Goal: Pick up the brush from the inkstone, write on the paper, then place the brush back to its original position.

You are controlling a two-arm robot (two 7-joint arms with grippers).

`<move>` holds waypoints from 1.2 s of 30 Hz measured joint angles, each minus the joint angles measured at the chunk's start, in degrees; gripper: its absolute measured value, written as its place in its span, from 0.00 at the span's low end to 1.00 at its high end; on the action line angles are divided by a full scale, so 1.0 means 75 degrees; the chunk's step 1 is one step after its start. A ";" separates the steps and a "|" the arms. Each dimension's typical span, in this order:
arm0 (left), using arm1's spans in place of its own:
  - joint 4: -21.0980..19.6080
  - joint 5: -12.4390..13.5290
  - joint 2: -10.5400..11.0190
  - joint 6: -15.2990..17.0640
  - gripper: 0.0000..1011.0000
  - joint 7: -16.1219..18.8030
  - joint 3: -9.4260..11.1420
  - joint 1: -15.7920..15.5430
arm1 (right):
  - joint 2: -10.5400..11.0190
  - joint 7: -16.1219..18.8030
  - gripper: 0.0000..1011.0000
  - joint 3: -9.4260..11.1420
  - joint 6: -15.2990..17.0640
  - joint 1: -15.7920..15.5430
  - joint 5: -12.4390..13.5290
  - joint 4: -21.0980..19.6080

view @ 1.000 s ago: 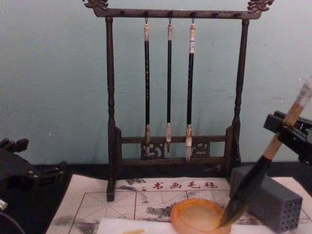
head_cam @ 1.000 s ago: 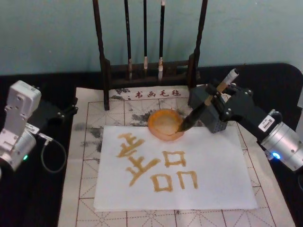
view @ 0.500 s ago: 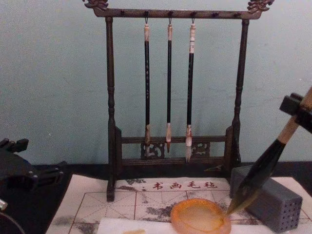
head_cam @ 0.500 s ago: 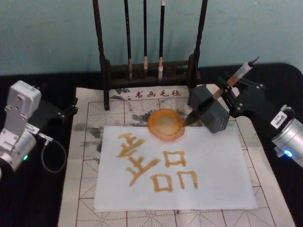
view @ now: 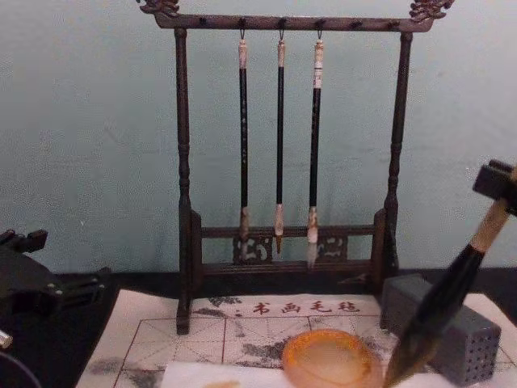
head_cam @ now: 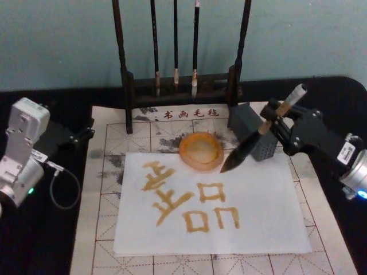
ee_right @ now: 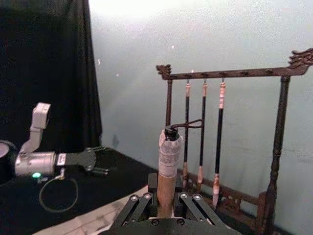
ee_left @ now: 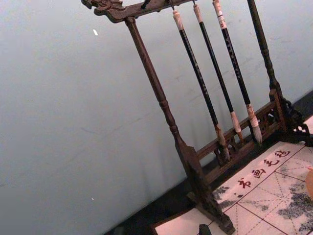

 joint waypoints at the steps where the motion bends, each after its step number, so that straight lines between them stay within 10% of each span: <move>1: 0.0000 0.0000 0.0000 0.0000 0.99 0.0000 0.0000 0.0000 | 0.0043 0.0006 0.18 0.0005 0.0037 -0.0030 0.0006 -0.0048; 36: 0.0000 0.0000 0.0000 0.0000 0.99 0.0000 0.0000 0.0000 | 0.1236 0.0576 0.18 -0.0372 0.0220 -0.0585 -0.0424 -0.1168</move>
